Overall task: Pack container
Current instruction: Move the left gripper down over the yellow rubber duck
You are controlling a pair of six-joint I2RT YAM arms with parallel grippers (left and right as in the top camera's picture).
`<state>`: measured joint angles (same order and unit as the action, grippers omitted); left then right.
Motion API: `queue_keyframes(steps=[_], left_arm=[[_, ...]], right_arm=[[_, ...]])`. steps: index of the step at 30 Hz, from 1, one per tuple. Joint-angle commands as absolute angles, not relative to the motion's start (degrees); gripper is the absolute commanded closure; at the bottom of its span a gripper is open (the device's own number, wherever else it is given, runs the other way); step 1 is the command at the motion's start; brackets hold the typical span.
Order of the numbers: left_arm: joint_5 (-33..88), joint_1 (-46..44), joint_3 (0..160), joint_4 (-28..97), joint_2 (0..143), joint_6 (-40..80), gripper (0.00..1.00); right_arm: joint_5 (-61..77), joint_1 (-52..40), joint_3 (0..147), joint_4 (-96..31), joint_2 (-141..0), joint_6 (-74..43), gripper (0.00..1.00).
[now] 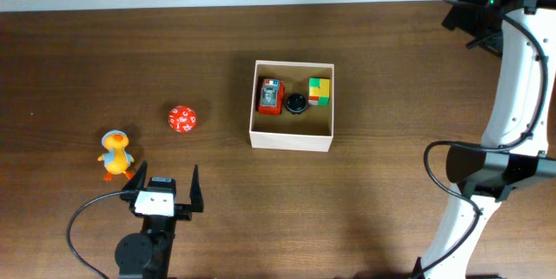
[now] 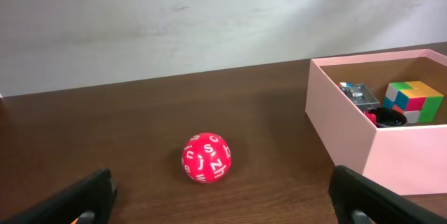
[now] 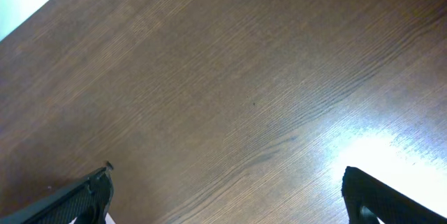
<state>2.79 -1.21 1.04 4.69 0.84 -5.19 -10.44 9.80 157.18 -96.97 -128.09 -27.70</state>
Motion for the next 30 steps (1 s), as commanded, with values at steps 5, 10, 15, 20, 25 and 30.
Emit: queue_keyframes(steps=[5, 10, 15, 20, 25, 30], left_arm=[[2.63, -1.32, 0.67, 4.73, 0.4, -6.33, 0.01], [2.61, -1.32, 0.67, 4.73, 0.4, -6.33, 0.01], [5.3, -1.32, 0.69, 2.57, 0.38, -6.04, 0.01], [11.55, -1.32, 0.71, -3.09, 0.4, -6.07, 0.01], [11.07, -1.32, 6.83, 0.32, 4.82, -5.69, 0.01], [8.75, -1.3, 22.13, 7.05, 21.91, -5.74, 0.01]], right_arm=[[-10.07, 10.13, 157.34, -97.32, -126.89, -28.36, 0.01], [-10.09, 10.15, 157.34, -97.32, -126.89, -28.36, 0.01], [-10.09, 10.15, 157.34, -97.32, -126.89, -28.36, 0.01], [-10.09, 10.15, 157.34, -97.32, -126.89, -28.36, 0.01], [-10.09, 10.15, 157.34, -97.32, -126.89, -28.36, 0.01], [-10.09, 10.15, 157.34, -97.32, -126.89, -28.36, 0.01]])
